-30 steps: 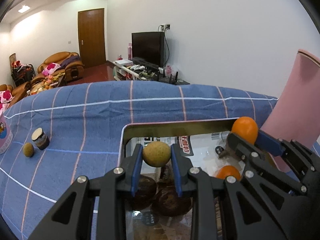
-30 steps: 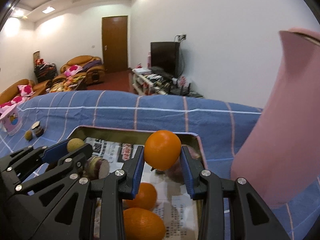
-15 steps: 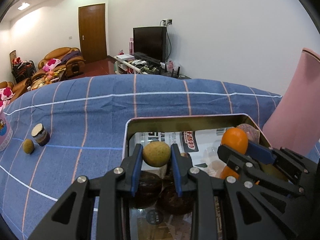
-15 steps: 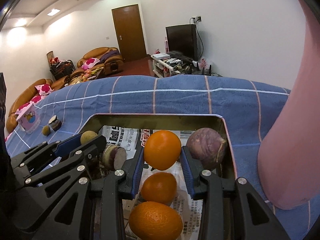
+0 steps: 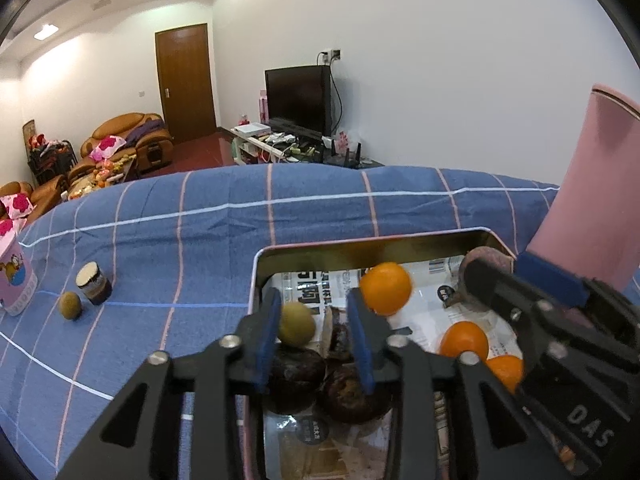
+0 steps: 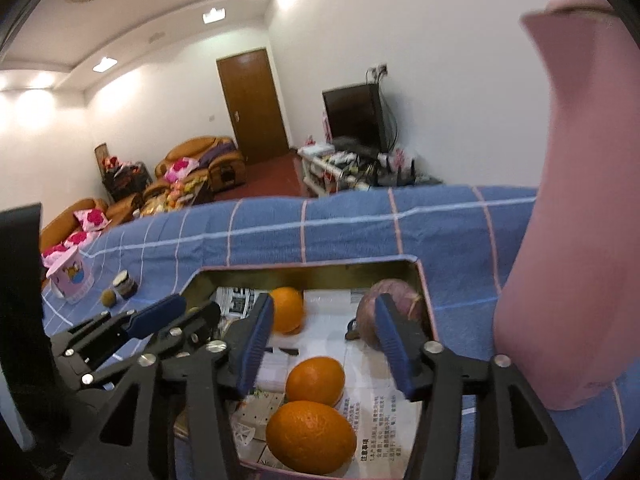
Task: Organize fruits
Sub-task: 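Open the right gripper dropping the orange while the left gripper releases the green-yellow fruit into the tin, then move both grippers away from the tin toward the jar and small fruit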
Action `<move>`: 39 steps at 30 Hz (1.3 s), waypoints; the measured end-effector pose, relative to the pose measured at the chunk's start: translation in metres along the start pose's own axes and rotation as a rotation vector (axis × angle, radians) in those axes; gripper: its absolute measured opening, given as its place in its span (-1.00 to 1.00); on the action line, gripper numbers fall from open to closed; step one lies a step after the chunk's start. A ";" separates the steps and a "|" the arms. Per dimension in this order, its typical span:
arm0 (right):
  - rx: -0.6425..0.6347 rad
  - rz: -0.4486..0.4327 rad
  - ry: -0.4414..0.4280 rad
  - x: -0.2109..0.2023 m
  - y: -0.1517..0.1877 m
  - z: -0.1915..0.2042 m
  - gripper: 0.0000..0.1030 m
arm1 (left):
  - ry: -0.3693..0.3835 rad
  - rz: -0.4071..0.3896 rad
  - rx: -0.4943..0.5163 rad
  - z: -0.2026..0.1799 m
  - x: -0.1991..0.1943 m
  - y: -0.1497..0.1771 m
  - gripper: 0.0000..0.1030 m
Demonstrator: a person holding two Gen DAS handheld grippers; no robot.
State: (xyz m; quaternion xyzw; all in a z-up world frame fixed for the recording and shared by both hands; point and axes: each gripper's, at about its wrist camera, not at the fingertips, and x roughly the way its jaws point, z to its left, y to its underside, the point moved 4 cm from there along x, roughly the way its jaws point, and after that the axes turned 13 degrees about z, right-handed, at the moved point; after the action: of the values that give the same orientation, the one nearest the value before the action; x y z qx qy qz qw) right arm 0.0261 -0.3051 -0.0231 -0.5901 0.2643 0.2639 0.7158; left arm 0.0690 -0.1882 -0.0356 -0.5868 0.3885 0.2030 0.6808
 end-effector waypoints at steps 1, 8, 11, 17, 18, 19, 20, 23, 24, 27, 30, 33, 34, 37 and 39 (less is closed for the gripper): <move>0.000 -0.019 0.014 -0.003 0.000 0.000 0.34 | -0.003 -0.003 0.005 0.000 -0.001 0.000 -0.11; 0.011 -0.122 0.107 -0.024 -0.004 -0.005 0.38 | -0.029 -0.015 0.015 -0.002 -0.003 0.000 0.56; 0.024 -0.172 0.155 -0.033 -0.005 -0.009 0.63 | -0.025 -0.044 -0.014 0.002 -0.009 0.001 0.97; 0.045 -0.203 0.235 -0.040 -0.007 -0.014 0.69 | -0.052 -0.103 -0.004 0.000 -0.019 0.003 1.00; 0.036 -0.214 0.243 -0.042 -0.007 -0.013 0.69 | -0.055 -0.112 -0.006 0.000 -0.021 0.003 1.00; 0.024 -0.229 0.247 -0.044 -0.006 -0.012 0.69 | -0.060 -0.125 -0.009 0.000 -0.024 0.003 1.00; 0.012 -0.244 0.258 -0.046 -0.006 -0.010 0.69 | -0.067 -0.137 -0.012 0.001 -0.026 0.004 1.00; -0.020 -0.269 0.299 -0.049 -0.004 -0.005 0.69 | -0.080 -0.166 -0.018 0.004 -0.031 0.005 1.00; -0.021 -0.270 0.300 -0.049 -0.004 -0.005 0.69 | -0.080 -0.174 -0.018 0.005 -0.033 0.005 1.00; 0.001 -0.264 0.274 -0.050 -0.003 -0.009 0.69 | -0.079 -0.189 -0.004 0.002 -0.036 0.007 1.00; 0.027 -0.253 0.255 -0.050 -0.001 -0.011 0.69 | -0.090 -0.188 0.012 -0.002 -0.038 0.009 1.00; 0.036 -0.260 0.256 -0.054 0.002 -0.011 0.69 | -0.108 -0.192 0.018 -0.004 -0.040 0.010 1.00; 0.034 -0.263 0.259 -0.055 0.004 -0.009 0.69 | -0.115 -0.190 0.022 -0.005 -0.040 0.012 1.00; 0.023 -0.270 0.269 -0.057 0.007 -0.004 0.69 | -0.122 -0.190 0.031 -0.006 -0.044 0.017 1.00; 0.018 -0.274 0.272 -0.060 0.010 0.000 0.69 | -0.121 -0.194 0.030 -0.005 -0.047 0.019 1.00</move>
State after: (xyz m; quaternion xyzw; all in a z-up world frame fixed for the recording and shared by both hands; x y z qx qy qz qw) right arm -0.0237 -0.3079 0.0111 -0.6445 0.2779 0.0794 0.7079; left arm 0.0247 -0.1800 -0.0123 -0.5981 0.2909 0.1653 0.7282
